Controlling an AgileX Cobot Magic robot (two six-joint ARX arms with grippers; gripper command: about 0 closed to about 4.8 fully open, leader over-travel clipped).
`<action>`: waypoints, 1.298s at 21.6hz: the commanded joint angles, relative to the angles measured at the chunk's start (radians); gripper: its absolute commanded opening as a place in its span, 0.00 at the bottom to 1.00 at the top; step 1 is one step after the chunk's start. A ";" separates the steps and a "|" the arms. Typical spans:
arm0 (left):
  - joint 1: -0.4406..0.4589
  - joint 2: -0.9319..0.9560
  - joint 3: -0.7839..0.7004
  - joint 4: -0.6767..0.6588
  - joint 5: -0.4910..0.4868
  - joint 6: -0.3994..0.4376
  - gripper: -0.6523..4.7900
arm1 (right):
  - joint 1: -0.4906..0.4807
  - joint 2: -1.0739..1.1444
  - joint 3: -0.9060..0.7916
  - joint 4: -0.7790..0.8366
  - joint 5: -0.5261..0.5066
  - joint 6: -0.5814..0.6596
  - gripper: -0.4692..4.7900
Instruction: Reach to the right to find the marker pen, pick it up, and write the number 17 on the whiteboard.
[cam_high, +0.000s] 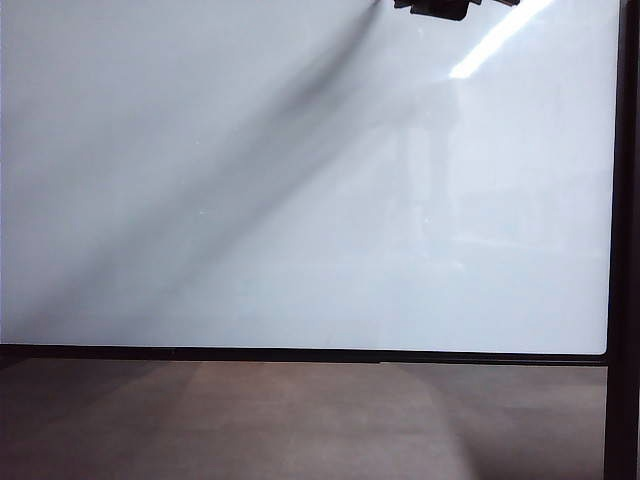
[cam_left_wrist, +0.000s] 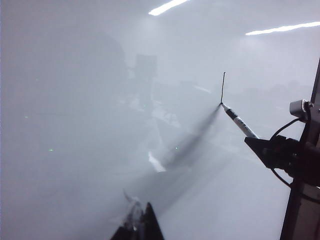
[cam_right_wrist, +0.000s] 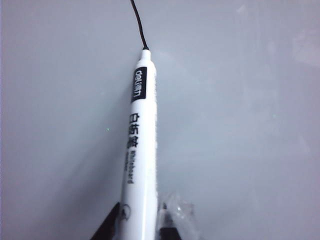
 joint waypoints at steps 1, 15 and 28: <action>0.001 0.001 0.003 0.013 0.001 0.002 0.11 | 0.001 -0.006 -0.007 0.030 0.007 0.010 0.08; 0.001 0.001 0.003 0.013 0.001 0.002 0.11 | 0.043 -0.089 -0.007 0.103 0.040 -0.094 0.08; 0.001 0.002 0.003 0.014 0.001 0.002 0.11 | -0.041 -0.089 0.045 0.114 0.023 -0.110 0.08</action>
